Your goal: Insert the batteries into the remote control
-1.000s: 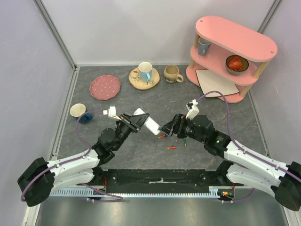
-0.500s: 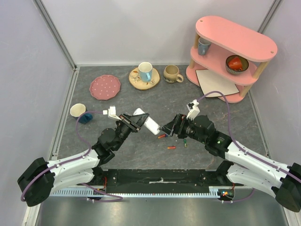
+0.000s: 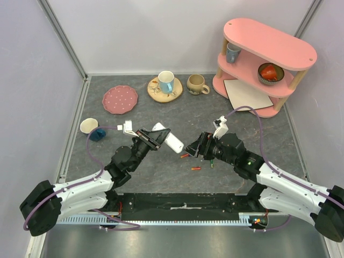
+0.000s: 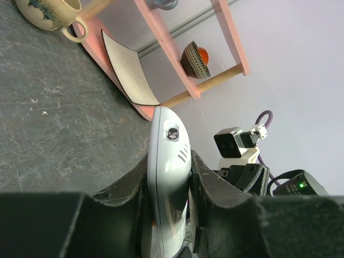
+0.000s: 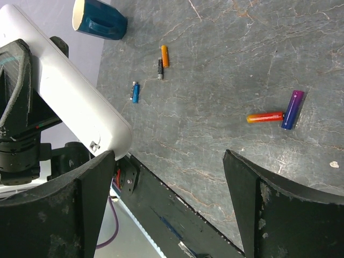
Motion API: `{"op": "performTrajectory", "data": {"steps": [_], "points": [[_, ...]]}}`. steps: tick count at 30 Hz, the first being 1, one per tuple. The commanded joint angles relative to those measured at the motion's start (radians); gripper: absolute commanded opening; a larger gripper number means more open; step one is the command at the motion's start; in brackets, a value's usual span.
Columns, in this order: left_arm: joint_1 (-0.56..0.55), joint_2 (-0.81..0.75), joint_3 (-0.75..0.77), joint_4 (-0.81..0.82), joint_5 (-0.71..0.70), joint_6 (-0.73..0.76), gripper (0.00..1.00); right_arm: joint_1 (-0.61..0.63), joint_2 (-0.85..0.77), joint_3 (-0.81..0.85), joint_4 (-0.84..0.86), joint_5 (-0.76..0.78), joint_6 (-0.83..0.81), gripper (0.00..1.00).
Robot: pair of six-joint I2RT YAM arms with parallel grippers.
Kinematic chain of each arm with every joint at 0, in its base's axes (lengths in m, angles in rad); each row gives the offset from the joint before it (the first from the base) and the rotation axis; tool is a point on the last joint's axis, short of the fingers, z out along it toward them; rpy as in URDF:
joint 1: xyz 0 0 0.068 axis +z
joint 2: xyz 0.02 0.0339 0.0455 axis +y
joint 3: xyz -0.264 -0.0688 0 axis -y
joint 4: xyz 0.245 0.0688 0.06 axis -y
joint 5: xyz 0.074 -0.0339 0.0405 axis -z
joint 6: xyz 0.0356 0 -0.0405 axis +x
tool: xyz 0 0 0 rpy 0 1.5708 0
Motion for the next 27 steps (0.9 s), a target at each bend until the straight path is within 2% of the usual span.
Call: {"op": "performTrajectory", "data": {"steps": [1,27], "points": [[-0.005,-0.009,0.037,0.040,-0.016,0.034,0.02,-0.002,0.006,0.017,0.041,0.000,0.012,0.90],[-0.004,0.041,0.040,0.054,-0.009,0.029,0.02,0.001,0.036,0.031,0.073,-0.021,0.017,0.90]]}}
